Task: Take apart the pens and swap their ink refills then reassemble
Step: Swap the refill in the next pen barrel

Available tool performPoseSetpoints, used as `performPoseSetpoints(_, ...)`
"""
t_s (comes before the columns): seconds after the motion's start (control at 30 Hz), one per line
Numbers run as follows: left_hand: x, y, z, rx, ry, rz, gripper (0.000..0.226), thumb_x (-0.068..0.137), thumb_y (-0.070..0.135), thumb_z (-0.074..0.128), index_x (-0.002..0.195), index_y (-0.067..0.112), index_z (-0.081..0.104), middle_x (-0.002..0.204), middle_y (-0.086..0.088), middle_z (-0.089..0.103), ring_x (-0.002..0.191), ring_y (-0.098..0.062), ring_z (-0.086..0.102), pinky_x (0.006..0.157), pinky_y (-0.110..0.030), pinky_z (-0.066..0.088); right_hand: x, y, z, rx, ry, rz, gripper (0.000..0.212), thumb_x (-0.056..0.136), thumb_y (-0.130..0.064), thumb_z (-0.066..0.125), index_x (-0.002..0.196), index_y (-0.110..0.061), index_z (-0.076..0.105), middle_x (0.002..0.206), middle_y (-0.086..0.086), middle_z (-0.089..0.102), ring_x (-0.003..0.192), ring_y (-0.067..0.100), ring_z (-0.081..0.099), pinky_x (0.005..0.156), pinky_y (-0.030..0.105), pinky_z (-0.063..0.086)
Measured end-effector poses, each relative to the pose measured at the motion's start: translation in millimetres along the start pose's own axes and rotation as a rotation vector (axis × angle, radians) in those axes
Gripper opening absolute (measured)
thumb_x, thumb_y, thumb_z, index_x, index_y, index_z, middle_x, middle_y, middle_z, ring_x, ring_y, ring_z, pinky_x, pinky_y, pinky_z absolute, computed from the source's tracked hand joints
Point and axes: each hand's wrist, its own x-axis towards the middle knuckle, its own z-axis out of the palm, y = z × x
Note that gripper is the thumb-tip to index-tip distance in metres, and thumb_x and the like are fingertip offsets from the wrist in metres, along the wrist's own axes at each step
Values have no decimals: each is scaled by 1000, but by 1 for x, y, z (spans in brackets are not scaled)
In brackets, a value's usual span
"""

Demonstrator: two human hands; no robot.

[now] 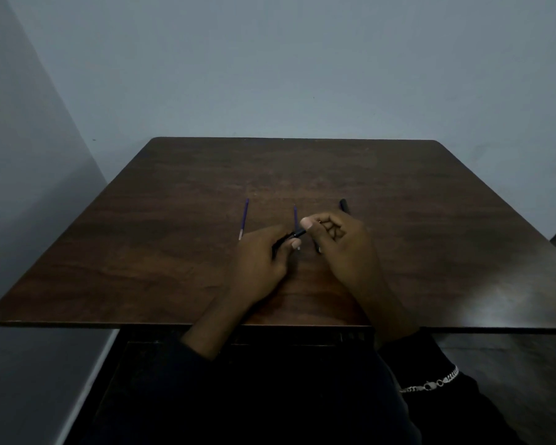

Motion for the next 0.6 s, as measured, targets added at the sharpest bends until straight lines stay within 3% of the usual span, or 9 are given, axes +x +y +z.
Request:
performPoseSetpoints(0.13, -1, 3, -1, -23, 18, 39, 21, 98, 25, 64, 104, 10, 77, 89, -2, 76, 80, -22, 70, 72, -46, 55, -1, 2, 0, -44, -60, 15, 16, 93, -39, 71, 78, -36, 72, 55, -15, 64, 50, 2, 55, 53, 17, 43)
performPoseSetpoints(0.3, -3, 6, 0, -12, 36, 69, 13, 100, 17, 67, 105, 10, 77, 90, -1, 76, 78, -20, 70, 71, -44, 55, -2, -1, -2, -11, -57, 25, 24, 97, -34, 69, 74, -29, 68, 49, -13, 60, 45, 1, 52, 50, 19, 41)
performPoseSetpoints(0.47, -4, 8, -1, -19, 3, 109, 20, 103, 18, 60, 93, 7, 74, 74, -3, 70, 65, -20, 63, 63, -45, 50, -2, 0, -6, -37, -91, -35, 15, 98, -19, 67, 84, -17, 72, 55, -17, 62, 51, 1, 55, 54, 15, 42)
performPoseSetpoints(0.6, -3, 6, -1, -14, -11, 112, 21, 103, 21, 58, 93, 11, 74, 72, -1, 70, 63, -18, 62, 61, -41, 49, -2, 1, -7, 54, -176, -14, 15, 99, -1, 62, 95, -13, 70, 71, -2, 69, 60, 1, 63, 57, 16, 48)
